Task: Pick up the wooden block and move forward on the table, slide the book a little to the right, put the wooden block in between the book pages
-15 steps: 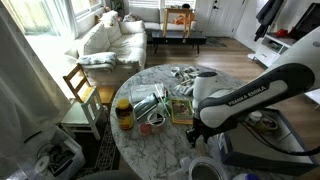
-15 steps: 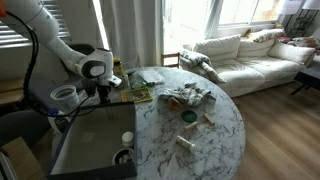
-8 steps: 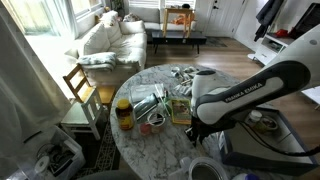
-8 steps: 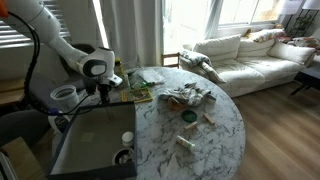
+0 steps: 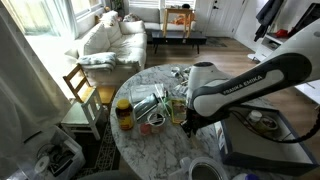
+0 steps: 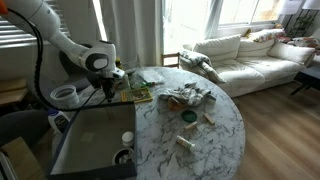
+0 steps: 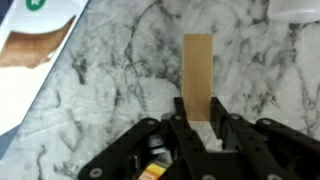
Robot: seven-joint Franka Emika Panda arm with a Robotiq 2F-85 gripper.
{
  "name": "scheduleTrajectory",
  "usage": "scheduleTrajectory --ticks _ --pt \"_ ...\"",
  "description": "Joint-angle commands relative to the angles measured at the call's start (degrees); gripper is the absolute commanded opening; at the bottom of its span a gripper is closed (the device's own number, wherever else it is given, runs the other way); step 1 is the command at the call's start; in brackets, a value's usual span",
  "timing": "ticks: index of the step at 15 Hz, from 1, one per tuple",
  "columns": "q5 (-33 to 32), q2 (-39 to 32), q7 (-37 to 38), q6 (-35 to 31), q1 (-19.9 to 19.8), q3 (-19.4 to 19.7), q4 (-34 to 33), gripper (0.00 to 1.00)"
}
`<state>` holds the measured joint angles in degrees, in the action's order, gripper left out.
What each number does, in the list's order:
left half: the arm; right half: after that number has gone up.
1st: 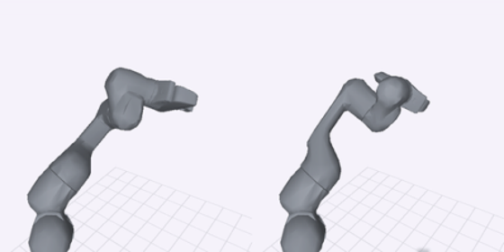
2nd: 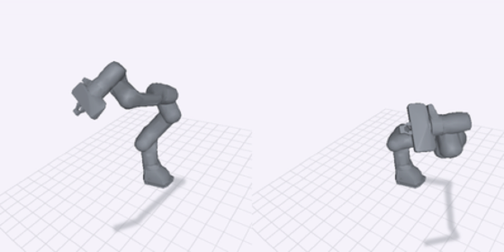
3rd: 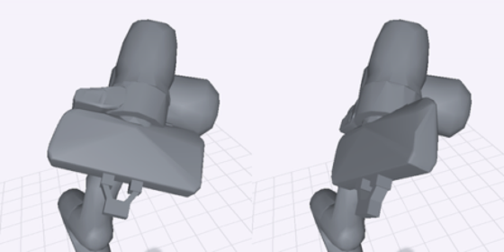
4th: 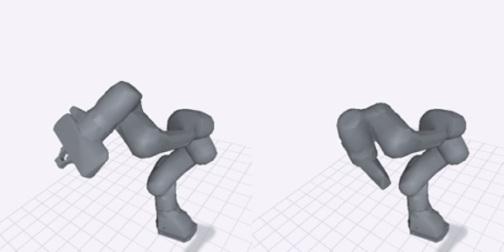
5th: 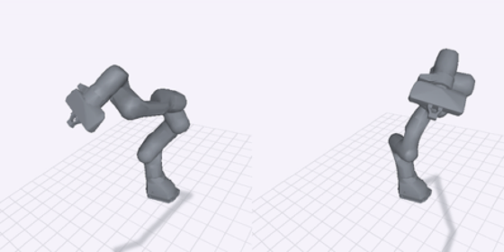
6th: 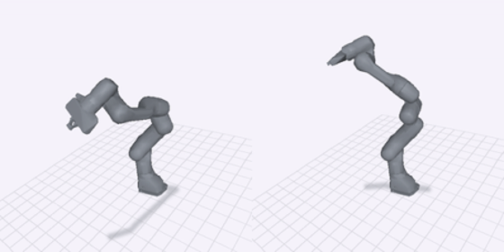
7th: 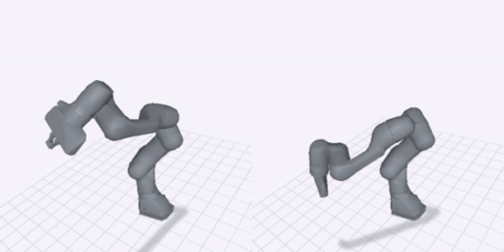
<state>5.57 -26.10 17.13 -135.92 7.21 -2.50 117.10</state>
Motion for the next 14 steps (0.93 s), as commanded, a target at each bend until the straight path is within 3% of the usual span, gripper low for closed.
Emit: scheduleTrajectory --ticks 1,5,6,9,10,14 --pt "-3.21 0.73 -7.99 0.66 -0.10 -0.79 -2.60 0.07" --pt "-4.43 0.17 -17.91 -1.11 -0.51 -3.08 -4.27 0.07" --pt "-3.58 0.37 -13.78 0.06 -0.13 -2.08 -4.27 0.29" --pt "-3.77 0.36 -16.50 0.04 -0.13 -2.92 -4.69 0.29" --pt "-3.83 0.35 -16.74 0.03 -0.16 -2.93 -4.69 0.07" --pt "-2.94 -2.23 -21.87 -4.71 -1.18 -4.48 -5.38 0.07"
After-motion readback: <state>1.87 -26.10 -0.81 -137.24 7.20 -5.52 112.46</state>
